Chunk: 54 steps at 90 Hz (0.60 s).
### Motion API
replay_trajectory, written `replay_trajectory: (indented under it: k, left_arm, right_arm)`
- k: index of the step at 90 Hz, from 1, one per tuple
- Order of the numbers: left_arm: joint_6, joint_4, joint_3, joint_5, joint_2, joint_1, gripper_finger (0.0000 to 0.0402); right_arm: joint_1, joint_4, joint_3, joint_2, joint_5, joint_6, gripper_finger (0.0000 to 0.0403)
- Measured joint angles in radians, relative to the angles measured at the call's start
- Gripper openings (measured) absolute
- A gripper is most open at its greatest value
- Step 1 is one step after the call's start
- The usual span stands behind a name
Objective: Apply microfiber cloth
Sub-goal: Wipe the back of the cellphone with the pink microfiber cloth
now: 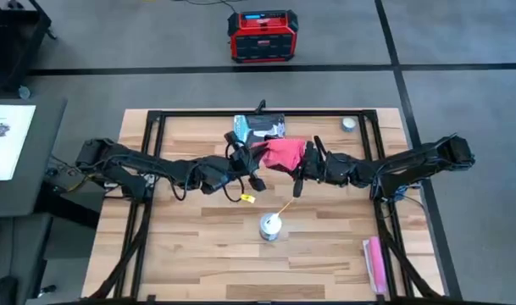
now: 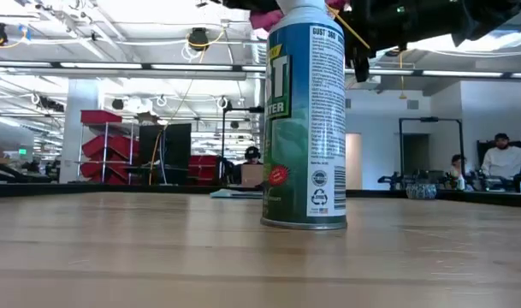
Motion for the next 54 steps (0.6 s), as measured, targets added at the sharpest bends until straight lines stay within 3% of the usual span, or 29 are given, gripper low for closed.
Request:
replay_trajectory:
  k: [32, 54]
  left_arm:
    - [-0.175, -0.157, 0.003, -0.001, 0.005, -0.018, 0.0]
    - [-0.23, -0.172, 0.002, -0.005, 0.064, -0.04, 0.0]
  right_arm:
    - [0.001, -0.007, 0.0, 0.003, 0.008, -0.019, 0.0015]
    - [-0.002, 0.004, 0.0, 0.002, 0.008, -0.033, 0.0015]
